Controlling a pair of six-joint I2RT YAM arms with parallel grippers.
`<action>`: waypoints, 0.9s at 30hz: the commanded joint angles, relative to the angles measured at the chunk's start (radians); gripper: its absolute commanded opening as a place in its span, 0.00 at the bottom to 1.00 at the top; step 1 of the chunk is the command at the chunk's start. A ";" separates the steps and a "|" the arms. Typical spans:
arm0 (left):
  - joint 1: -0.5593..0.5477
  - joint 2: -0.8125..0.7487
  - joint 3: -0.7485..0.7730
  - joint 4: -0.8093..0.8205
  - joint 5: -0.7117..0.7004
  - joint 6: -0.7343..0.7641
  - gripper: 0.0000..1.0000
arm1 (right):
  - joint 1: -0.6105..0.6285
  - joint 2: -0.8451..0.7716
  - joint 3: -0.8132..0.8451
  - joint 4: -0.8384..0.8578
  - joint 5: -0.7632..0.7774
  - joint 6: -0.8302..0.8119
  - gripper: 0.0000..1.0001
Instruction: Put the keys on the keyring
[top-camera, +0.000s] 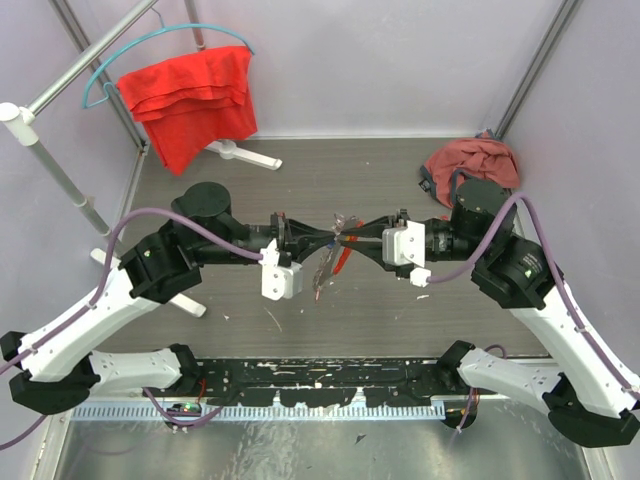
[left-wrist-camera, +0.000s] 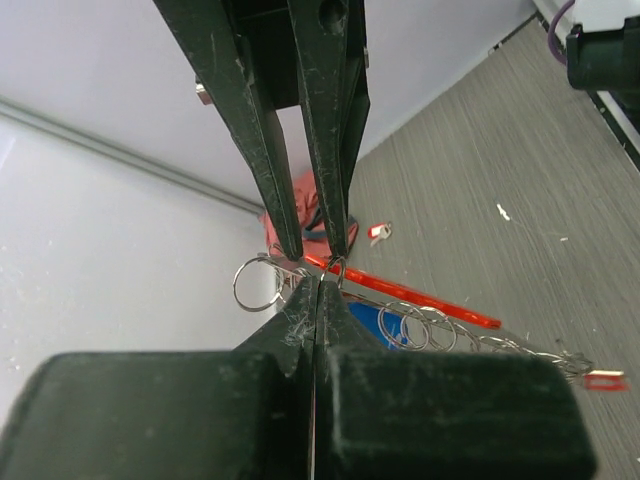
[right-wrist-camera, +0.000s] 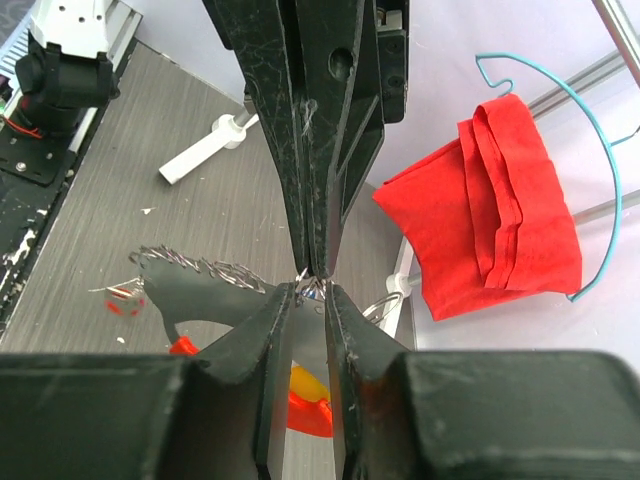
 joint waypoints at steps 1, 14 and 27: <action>-0.006 0.008 0.039 -0.012 -0.066 0.011 0.00 | 0.004 0.000 0.003 0.039 0.007 0.020 0.25; -0.012 0.016 0.037 0.010 -0.114 0.012 0.00 | 0.003 0.019 -0.036 0.090 0.042 0.073 0.27; -0.013 0.009 0.032 0.027 -0.121 0.000 0.00 | 0.004 0.023 -0.052 0.101 0.076 0.104 0.23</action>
